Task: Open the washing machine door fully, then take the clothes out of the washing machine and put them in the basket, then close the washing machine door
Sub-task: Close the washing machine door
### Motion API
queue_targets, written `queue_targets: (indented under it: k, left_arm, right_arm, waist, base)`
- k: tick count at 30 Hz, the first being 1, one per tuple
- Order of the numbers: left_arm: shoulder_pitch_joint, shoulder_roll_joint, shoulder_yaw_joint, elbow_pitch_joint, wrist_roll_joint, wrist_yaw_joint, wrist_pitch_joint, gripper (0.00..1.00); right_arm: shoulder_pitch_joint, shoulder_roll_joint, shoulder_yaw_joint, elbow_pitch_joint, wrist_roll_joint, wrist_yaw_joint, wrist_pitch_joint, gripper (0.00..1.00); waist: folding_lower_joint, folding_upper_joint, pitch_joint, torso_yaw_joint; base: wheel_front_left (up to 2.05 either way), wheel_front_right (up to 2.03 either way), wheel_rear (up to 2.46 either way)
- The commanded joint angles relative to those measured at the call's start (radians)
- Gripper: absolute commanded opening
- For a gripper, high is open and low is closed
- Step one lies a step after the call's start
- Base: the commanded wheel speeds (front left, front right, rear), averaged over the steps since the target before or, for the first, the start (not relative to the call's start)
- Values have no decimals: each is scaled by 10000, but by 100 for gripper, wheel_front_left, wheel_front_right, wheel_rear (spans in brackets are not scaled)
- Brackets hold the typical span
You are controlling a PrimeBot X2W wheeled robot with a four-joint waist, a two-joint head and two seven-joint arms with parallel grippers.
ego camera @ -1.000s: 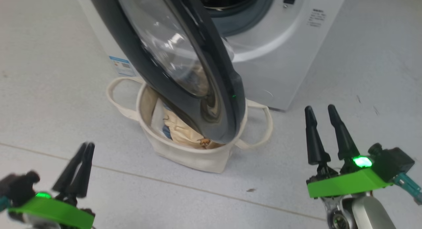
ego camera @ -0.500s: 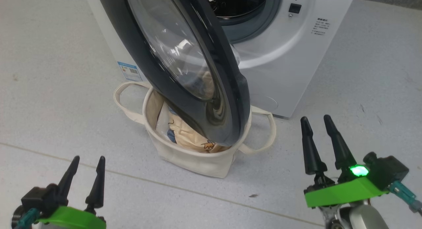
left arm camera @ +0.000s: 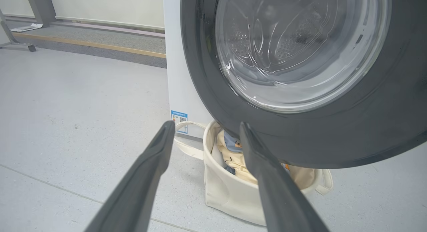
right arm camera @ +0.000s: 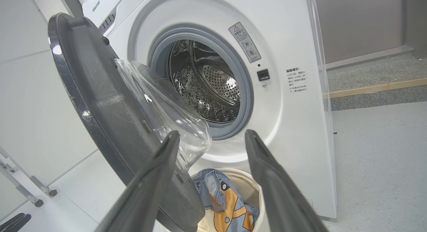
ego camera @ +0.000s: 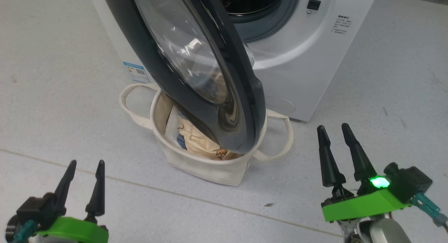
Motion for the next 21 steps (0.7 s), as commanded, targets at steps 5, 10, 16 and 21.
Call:
queue_targets:
  k: [5,10,16,21]
  left_arm:
    - [-343,62,462,-27,198,-135,-121,100]
    - [-436,1,428,28,308,-200,-121,100]
    - [-502,-20,470,-43,454,-232,-122,100]
    - [-529,-64,416,-42,429,-239,-122,100]
  right_arm:
    - [-205,-4,301,-349,84,8,-120,100]
    - [-315,-4,137,-821,184,8,-120,100]
    - [-481,-4,211,-1706,212,8,-120,100]
    - [-603,-4,549,-2456,338,8,-120,100]
  waist:
    - [0,-1,4,16]
    - [0,-1,22,48]
    - [0,-1,69,80]
    - [0,-1,125,161]
  base:
    - [0,0,0]
    - [0,0,0]
    - [0,0,0]
    - [0,0,0]
